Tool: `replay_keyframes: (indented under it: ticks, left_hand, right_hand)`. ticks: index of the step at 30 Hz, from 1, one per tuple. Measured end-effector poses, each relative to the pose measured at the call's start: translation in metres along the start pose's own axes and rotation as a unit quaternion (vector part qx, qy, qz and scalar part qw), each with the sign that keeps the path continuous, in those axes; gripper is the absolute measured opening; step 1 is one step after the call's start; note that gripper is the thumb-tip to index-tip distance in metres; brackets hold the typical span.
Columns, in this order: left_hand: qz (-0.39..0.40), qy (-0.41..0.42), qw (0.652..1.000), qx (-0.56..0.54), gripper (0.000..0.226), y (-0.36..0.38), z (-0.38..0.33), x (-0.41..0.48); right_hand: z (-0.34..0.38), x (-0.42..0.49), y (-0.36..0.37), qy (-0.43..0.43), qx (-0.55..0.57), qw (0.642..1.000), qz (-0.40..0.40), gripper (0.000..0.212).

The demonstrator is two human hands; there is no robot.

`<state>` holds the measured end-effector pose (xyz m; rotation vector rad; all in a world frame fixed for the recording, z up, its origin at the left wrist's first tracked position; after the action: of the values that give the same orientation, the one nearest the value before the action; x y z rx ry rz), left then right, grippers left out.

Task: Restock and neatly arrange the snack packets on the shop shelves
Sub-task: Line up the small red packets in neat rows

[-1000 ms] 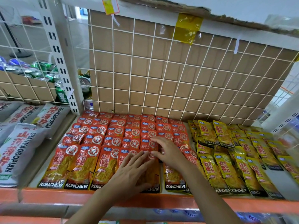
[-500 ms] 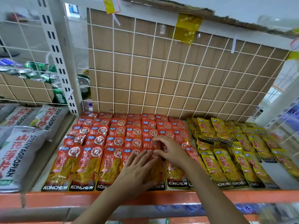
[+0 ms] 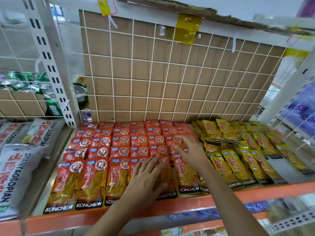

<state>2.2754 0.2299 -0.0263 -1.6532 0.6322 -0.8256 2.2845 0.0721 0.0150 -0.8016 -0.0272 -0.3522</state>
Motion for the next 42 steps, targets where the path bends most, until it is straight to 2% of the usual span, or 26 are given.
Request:
replay_keyframes:
  ticks: [3,7,11,16,20,25,28,31,37,42]
  left_hand:
    - [-0.015,-0.003,1.000,-0.009,0.062,-0.006,0.001,0.007]
    - [0.015,-0.019,1.000,0.003,0.077,-0.009,0.000,0.030]
    - [0.039,-0.039,0.998,0.001,0.056,-0.006,-0.006,0.056]
    - [0.069,-0.060,0.996,0.023,0.057,0.006,-0.020,0.083]
    - [0.090,-0.071,0.993,0.039,0.074,0.018,-0.025,0.087]
    - [0.113,-0.074,0.990,0.048,0.119,0.026,-0.032,0.080]
    - [0.096,-0.084,0.992,0.026,0.125,0.022,-0.031,0.079]
    - [0.085,-0.096,0.992,-0.002,0.117,0.017,-0.034,0.080]
    - [0.067,-0.132,0.988,-0.041,0.079,0.009,-0.030,0.082]
    - [0.031,-0.131,0.978,-0.160,0.040,0.005,-0.019,0.088]
  right_hand:
    - [-0.012,-0.004,-0.017,0.014,-0.003,1.000,-0.023,0.037]
    - [-0.035,-0.005,-0.030,0.042,-0.006,0.999,-0.013,0.037]
    - [-0.053,-0.003,-0.037,0.054,0.011,0.998,0.016,0.033]
    - [-0.060,0.004,-0.037,0.033,-0.005,0.998,0.061,0.035]
    - [-0.062,0.007,-0.030,0.014,-0.009,0.995,0.103,0.038]
    - [-0.064,0.008,-0.026,-0.008,0.015,0.993,0.113,0.038]
    - [-0.062,0.006,-0.026,-0.026,0.021,0.994,0.101,0.039]
    - [-0.062,0.004,-0.024,-0.041,0.020,0.994,0.097,0.039]
    - [-0.064,0.005,-0.023,-0.034,0.032,0.995,0.092,0.049]
    - [-0.056,0.010,-0.028,-0.039,0.064,0.994,0.076,0.037]
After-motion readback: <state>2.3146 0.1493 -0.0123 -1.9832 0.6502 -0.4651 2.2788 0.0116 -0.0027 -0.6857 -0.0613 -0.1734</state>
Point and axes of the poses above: each hand's wrist, its own x-axis towards the middle knuckle, its own y-axis out of the palm, z = x × y, the point moved 10 cm from there along x, towards the middle knuckle, and after that the axes turned 13 degrees about x, right-handed, at the moved point
